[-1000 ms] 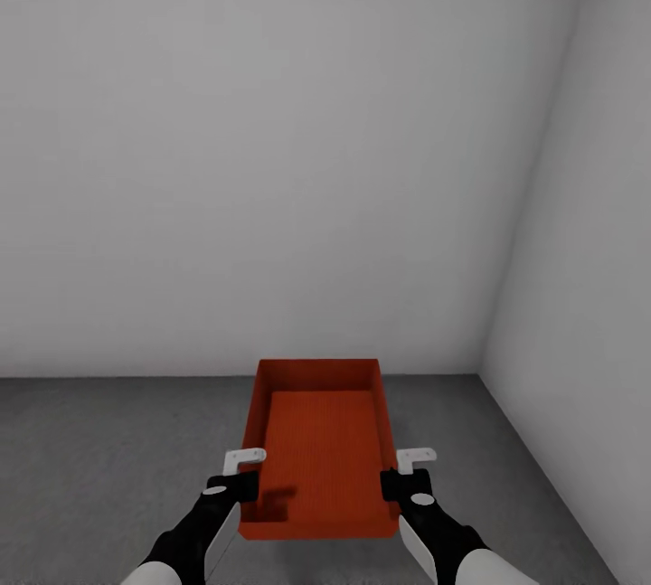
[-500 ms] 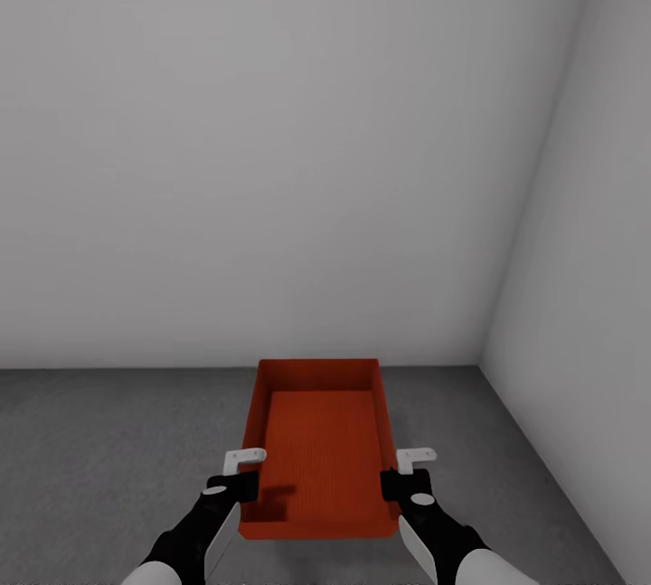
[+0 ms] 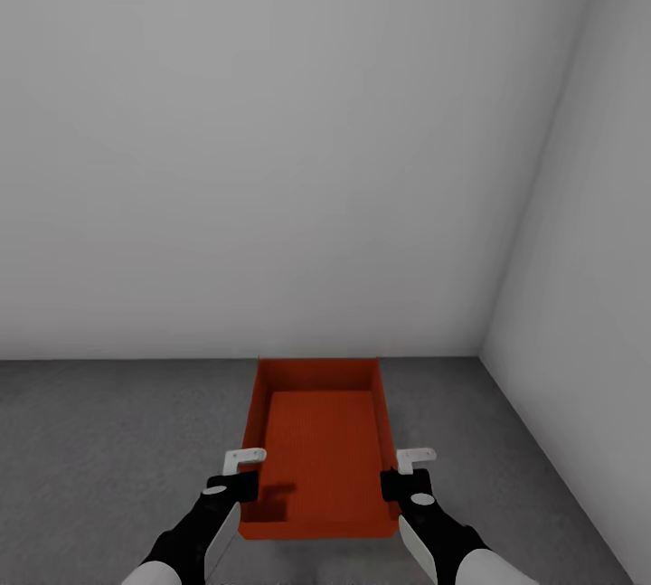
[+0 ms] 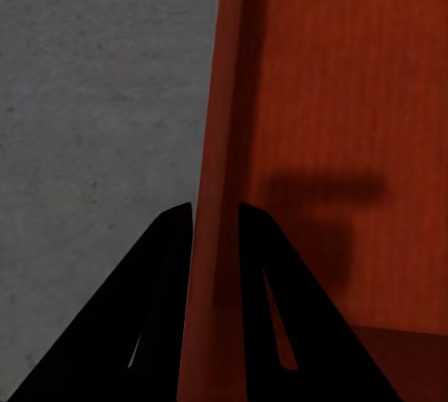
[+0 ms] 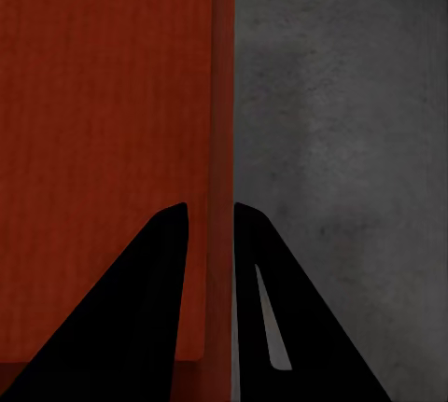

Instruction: Move the two storage containers from the living room to the garage. In the garage, place one container on the floor and stack the other container on top of it (either order is fine).

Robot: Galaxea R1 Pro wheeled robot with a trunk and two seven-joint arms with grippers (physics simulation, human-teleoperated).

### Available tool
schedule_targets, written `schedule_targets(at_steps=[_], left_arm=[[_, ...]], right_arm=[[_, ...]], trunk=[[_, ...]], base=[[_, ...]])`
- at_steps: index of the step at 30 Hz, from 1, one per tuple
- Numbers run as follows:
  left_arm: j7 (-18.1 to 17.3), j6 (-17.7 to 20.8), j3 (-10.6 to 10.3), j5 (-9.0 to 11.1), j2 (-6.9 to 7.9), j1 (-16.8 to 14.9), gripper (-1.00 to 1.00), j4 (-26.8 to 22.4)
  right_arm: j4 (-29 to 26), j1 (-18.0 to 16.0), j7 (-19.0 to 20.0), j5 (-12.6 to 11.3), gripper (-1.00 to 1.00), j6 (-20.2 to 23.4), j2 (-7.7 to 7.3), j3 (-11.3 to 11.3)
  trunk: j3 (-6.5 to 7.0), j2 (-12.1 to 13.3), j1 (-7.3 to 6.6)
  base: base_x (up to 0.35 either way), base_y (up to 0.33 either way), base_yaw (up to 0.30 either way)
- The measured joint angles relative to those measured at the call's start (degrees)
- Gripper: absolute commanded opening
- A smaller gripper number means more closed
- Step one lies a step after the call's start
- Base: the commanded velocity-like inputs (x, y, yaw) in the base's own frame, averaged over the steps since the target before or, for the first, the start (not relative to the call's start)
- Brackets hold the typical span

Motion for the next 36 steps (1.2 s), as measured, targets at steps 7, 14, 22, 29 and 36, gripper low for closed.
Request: schedule_targets(at_steps=[7,14,22,29,36], left_arm=[[-0.01,0.06,0.00,0.00,0.00,0.02,-1.00,0.00],[0.03,0.06,0.00,0.03,0.00,0.00,-1.00,0.00],[-0.01,0.07,-0.04,0.06,0.00,0.06,-1.00,0.00],[-0.03,0.07,0.00,0.03,0.00,0.04,-1.00,-0.01],[-0.04,0.06,-0.01,0.02,0.01,0.02,-1.00,-0.01]], right_arm=[[0.00,0.00,0.00,-0.01,-1.00,0.07,0.00,0.00],[0.00,0.00,0.04,0.01,-1.00,0.06,0.00,-0.01],[0.01,0.00,-0.06,-0.01,-1.00,0.12,0.00,0.02],[0.00,-0.01,-0.05,0.01,-1.00,0.10,0.00,0.01],[0.00,-0.01,-0.05,-0.01,-1.00,0.07,0.00,0.01]], trunk=[[-1.90,-2.81,1.54],[-3.80,-5.62,3.08],[-5.08,-6.84,3.74],[-5.73,-6.84,3.74],[-6.37,-6.84,3.74]], base=[[0.000,0.000,0.000],[0.000,0.000,0.000],[0.000,0.000,0.000],[0.000,0.000,0.000],[0.000,0.000,0.000]])
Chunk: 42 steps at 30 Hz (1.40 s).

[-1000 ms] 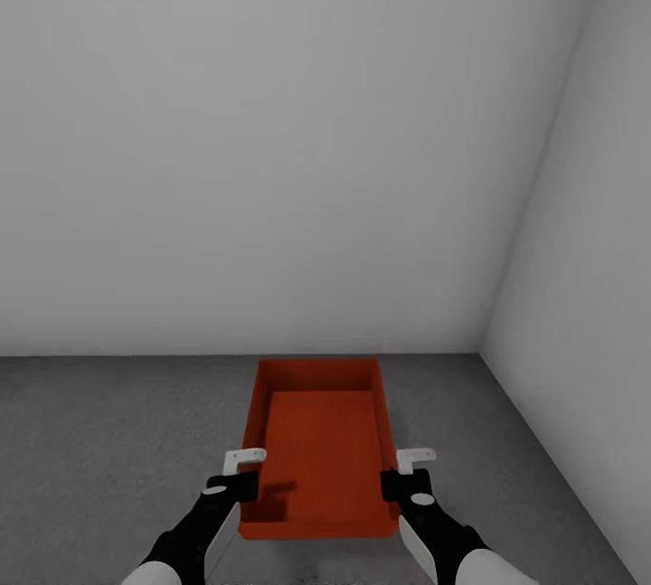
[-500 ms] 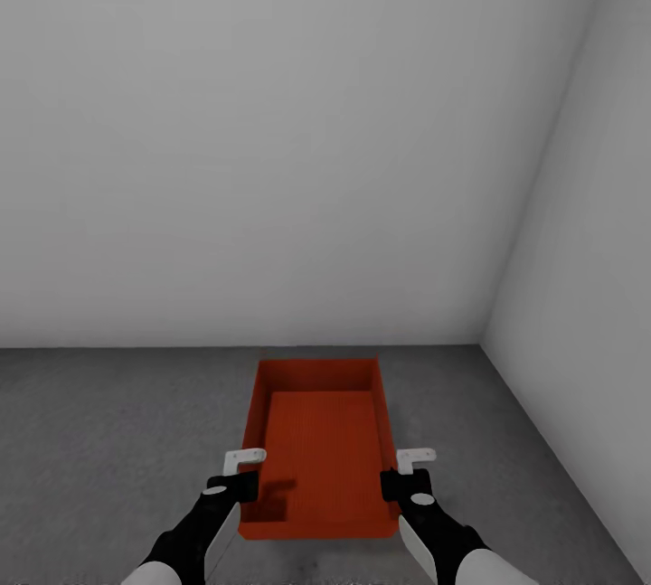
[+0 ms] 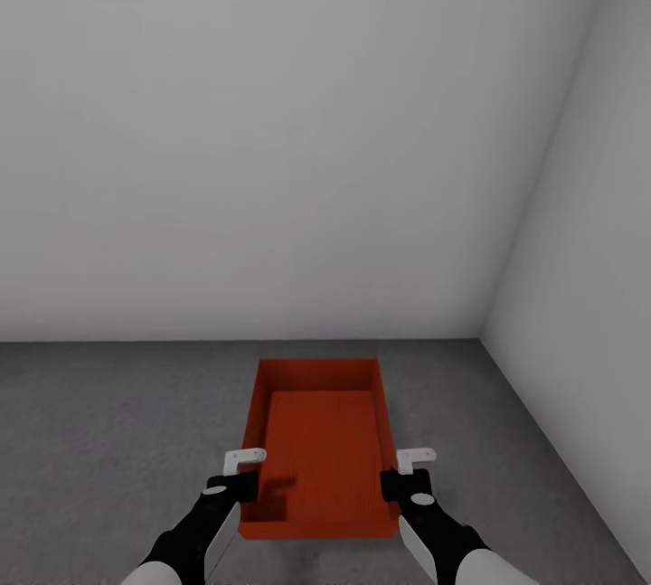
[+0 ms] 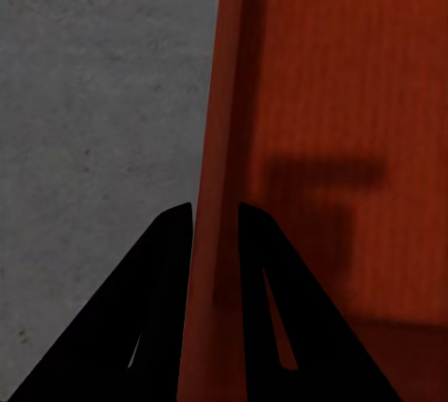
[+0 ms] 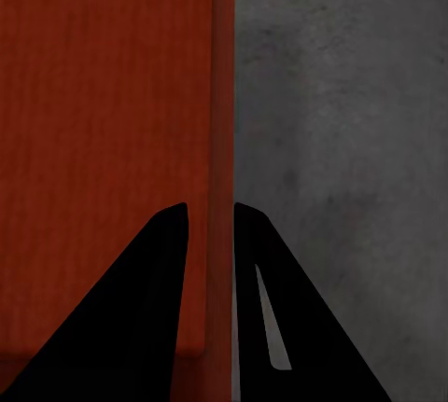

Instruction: Move the two storage containers from the living room to the garage. In the garage, place one container on the floor and stack the other container on top of it (either order is fine).

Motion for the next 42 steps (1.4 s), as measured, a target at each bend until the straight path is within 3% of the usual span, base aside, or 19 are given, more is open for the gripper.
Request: schedule_targets(at_steps=[42], left_arm=[[0.11,0.00,-0.11,-0.03,0.10,-0.01,-1.00,0.07]], right_arm=[[0.01,-0.01,-0.09,-0.04,-1.00,0.05,0.16,-0.04]], trunk=[[-3.87,0.00,0.00]], base=[[0.000,0.000,0.000]])
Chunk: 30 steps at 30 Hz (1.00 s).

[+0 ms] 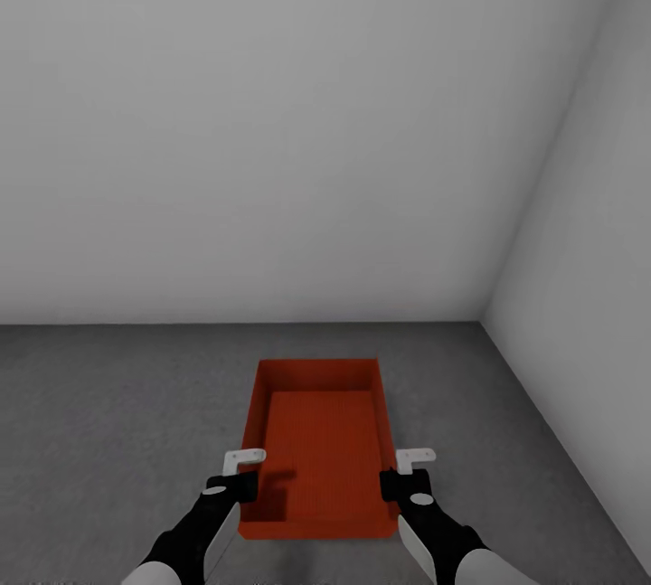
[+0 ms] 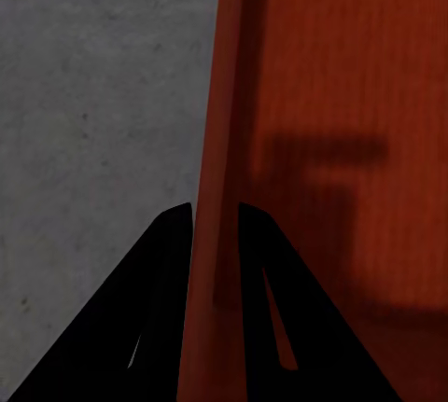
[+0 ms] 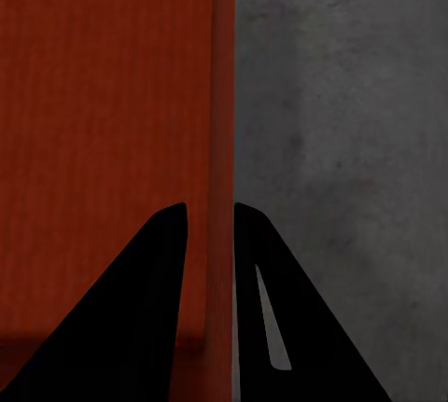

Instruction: Move the two storage containers from the living room to the garage. In the garage, place one container on the floor and stack the other container on top of it (either order is fine).

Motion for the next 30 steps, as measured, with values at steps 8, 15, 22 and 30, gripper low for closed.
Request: schedule_targets(at_steps=[8,15,22,30], left_arm=[[0.01,0.01,0.02,0.00,0.00,0.03,-1.00,0.00],[-0.06,0.00,0.02,0.00,-0.01,0.00,-1.00,0.00],[-0.06,-0.01,0.01,0.05,-0.01,0.03,-1.00,0.01],[-0.10,-0.01,0.03,0.04,-0.01,0.01,-1.00,0.01]], right_arm=[[0.00,0.00,0.02,0.02,-1.00,0.04,0.01,0.00],[0.00,0.00,0.05,0.00,-1.00,0.00,-0.03,-0.01],[0.00,0.00,0.02,0.01,-1.00,0.02,-0.03,0.01],[-0.01,0.01,0.08,-0.01,-1.00,0.00,-0.07,0.01]], trunk=[[-0.74,0.00,0.00],[-1.38,0.00,0.00],[-2.03,0.00,0.00],[-2.76,0.00,0.00]], base=[[0.000,0.000,0.000],[0.000,0.000,0.000],[0.000,0.000,0.000],[0.000,0.000,0.000]])
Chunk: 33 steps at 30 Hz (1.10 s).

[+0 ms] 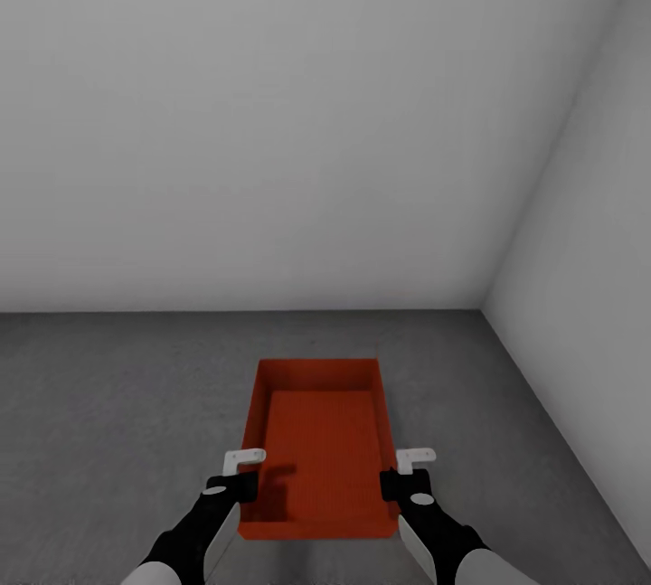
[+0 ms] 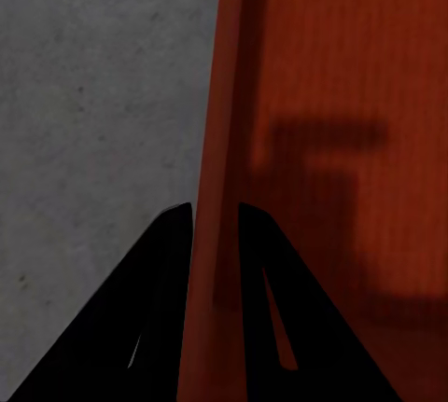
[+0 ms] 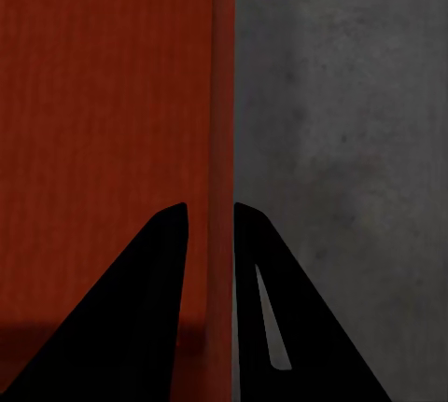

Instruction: Move the two storage containers from the living room to the garage. In the garage, place one container on the floor and stack the other container on top of it (either order is fine).

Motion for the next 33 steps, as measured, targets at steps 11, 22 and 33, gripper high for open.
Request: schedule_targets(at_steps=[11,22,33], left_arm=[[-0.03,0.01,-0.01,0.20,0.00,0.04,-1.00,0.00],[-0.02,0.02,-0.01,0.16,0.00,0.01,-1.00,-0.01],[-0.03,-0.01,-0.02,0.13,0.00,0.01,-1.00,0.00]], right_arm=[[0.00,0.00,0.02,0.07,-1.00,0.08,-0.08,0.09],[0.00,0.00,0.05,0.02,-1.00,0.03,-0.09,0.09],[0.00,0.00,0.03,-0.02,-1.00,0.01,-0.09,0.11]], trunk=[[-1.01,0.00,0.00],[-1.38,0.00,0.00],[-1.39,0.00,0.00]], base=[[0.000,0.000,0.000],[0.000,0.000,0.000],[0.000,0.000,0.000]])
